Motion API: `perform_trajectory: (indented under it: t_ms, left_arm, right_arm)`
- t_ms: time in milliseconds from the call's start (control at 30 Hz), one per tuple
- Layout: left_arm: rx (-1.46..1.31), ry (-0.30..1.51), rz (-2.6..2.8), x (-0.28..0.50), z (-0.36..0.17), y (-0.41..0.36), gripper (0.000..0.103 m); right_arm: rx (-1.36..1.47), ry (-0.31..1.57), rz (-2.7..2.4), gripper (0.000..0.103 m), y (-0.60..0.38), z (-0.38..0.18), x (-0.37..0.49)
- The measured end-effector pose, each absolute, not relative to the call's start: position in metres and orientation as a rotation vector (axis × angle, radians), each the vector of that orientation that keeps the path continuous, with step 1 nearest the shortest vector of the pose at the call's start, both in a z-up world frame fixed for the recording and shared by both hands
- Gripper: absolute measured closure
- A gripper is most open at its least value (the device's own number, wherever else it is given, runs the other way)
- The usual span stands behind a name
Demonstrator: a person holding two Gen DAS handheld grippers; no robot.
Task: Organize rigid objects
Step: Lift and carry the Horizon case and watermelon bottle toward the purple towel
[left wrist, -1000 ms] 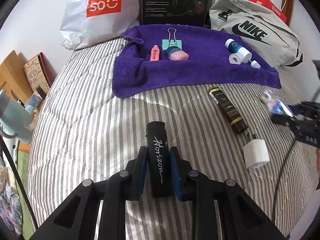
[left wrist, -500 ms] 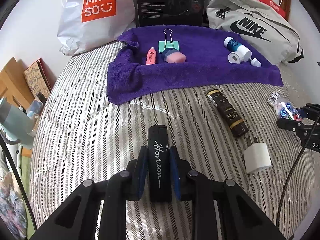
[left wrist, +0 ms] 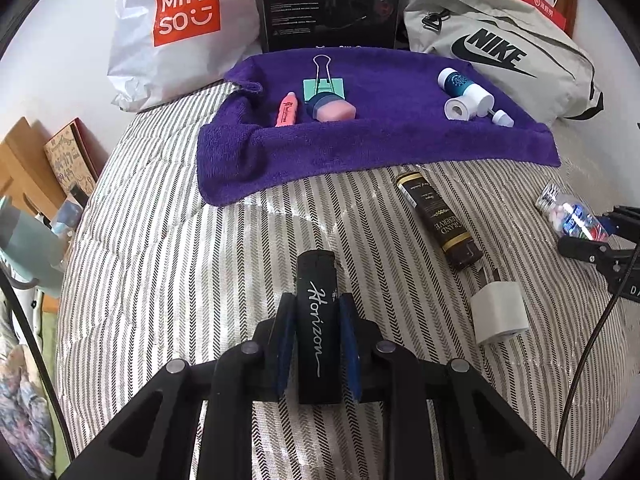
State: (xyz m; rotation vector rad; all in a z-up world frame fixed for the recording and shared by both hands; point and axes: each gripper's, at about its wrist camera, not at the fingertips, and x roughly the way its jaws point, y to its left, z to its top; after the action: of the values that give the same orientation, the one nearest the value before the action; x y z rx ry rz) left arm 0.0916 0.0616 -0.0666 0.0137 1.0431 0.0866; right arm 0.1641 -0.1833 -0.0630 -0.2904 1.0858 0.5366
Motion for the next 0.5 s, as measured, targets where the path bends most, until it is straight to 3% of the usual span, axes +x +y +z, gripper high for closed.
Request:
perform_trajectory:
  t_ms: [500]
  left_arm:
    - [-0.019,1.03,0.072,0.0941,-0.0647,0.0646,0.082]
  right_arm:
    - [-0.26,1.072,0.552,0.062,-0.1828,-0.0657,0.166]
